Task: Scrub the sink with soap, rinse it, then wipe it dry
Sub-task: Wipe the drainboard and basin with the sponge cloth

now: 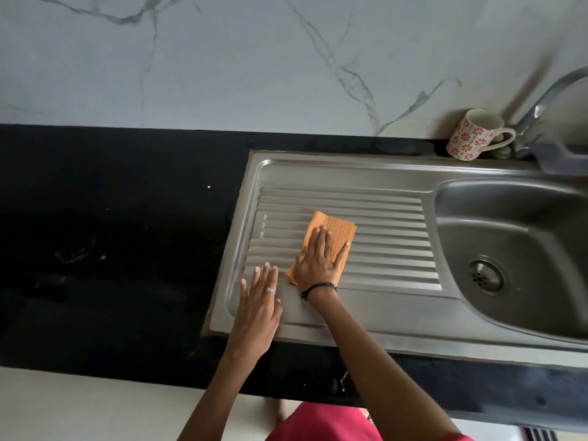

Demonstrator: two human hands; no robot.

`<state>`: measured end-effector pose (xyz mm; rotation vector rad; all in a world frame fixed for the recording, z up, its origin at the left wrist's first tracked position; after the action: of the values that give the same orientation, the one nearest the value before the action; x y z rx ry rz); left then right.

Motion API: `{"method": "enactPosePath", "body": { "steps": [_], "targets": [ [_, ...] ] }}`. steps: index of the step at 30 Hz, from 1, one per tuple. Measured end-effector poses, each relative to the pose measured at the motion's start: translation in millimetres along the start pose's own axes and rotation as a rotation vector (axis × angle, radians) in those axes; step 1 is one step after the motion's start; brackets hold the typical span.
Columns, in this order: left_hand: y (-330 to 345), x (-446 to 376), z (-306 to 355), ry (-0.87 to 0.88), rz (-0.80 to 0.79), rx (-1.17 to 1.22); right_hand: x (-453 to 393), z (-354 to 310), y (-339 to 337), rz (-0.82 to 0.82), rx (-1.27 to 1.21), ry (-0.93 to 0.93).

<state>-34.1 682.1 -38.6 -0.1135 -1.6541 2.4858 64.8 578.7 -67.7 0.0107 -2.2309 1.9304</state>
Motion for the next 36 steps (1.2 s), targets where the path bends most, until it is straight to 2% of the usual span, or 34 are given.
{"method": "enactPosePath", "body": {
  "steps": [7, 13, 22, 27, 32, 36],
  "targets": [
    [34.7, -25.6, 80.7, 0.077, 0.011, -0.125, -9.8, 96.4, -12.2, 0.014, -0.045, 0.064],
    [65.5, -33.8, 143.2, 0.116, 0.009, -0.126, -14.8, 177.7, -21.4, 0.008, -0.078, 0.128],
    [64.6, -22.9, 157.1, 0.131, 0.087, -0.053, 4.4, 248.0, -17.7, -0.074, -0.139, 0.290],
    [51.6, -13.4, 138.6, 0.100, 0.124, 0.029, 41.0, 225.1, -11.2, -0.196, -0.195, 0.291],
    [29.9, 7.3, 120.6, 0.063, 0.183, 0.047, 60.3, 153.9, -3.4, -0.267, -0.227, 0.131],
    [21.9, 23.5, 109.7, 0.056, 0.193, 0.087, 70.2, 103.2, 1.6, -0.278, -0.143, -0.062]
  ]
}}
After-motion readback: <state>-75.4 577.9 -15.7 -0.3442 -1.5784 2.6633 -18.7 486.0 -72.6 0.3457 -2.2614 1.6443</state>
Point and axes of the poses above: each hand's wrist, its own x-axis away from the middle knuckle, its own y-axis out of the palm, z = x × y, the point moved 10 cm from there along -x, towards the middle knuckle, and after that the axes turned 5 degrees about y, right-handed, at the moved point
